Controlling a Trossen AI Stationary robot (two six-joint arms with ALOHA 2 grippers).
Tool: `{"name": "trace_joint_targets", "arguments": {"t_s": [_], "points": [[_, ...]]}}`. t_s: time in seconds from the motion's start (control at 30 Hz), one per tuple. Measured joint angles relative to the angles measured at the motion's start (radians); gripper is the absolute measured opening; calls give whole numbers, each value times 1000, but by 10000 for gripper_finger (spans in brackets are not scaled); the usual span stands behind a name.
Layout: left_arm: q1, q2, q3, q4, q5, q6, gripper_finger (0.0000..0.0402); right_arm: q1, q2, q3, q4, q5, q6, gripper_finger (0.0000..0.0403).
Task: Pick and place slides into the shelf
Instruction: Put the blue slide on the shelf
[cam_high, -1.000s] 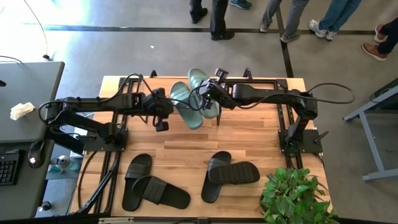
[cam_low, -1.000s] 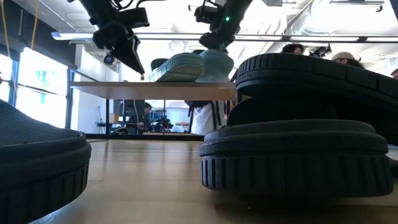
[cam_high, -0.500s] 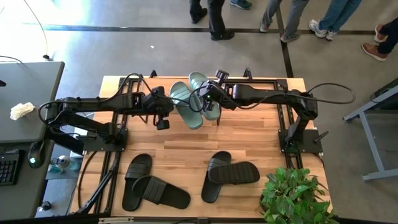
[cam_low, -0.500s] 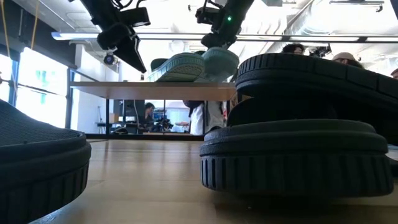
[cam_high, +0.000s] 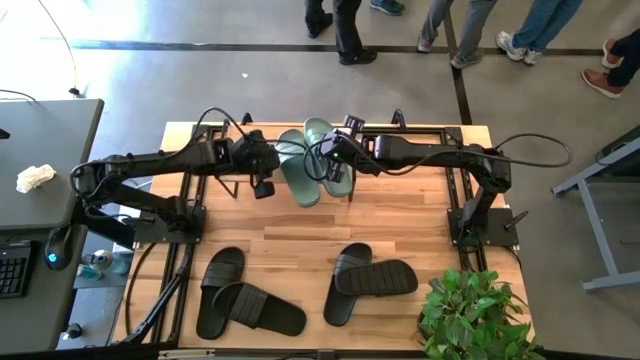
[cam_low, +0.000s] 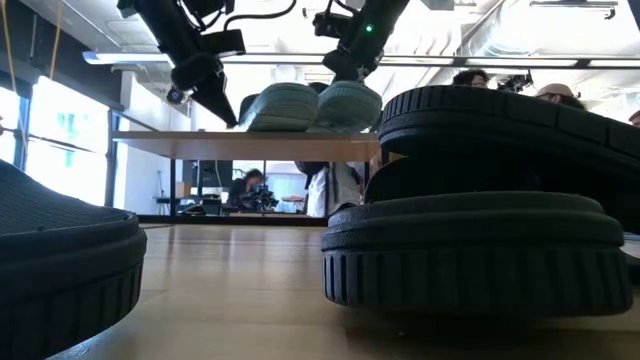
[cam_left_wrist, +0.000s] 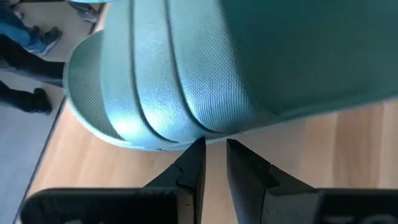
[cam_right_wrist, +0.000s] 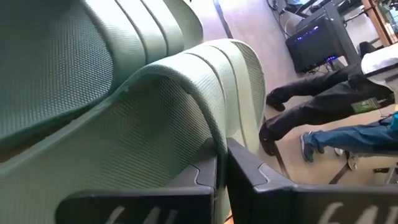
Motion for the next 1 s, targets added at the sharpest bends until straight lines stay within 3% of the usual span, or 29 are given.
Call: {"name": "trace_joint_targets", "arguments": {"t_s": [0.27,1.0], "points": [[52,0,0,28,8,41,53,0,0,0,8,-23,28,0],[127,0,1,69,17,107,53,-5,1,0,-20,82,252,0]]}}
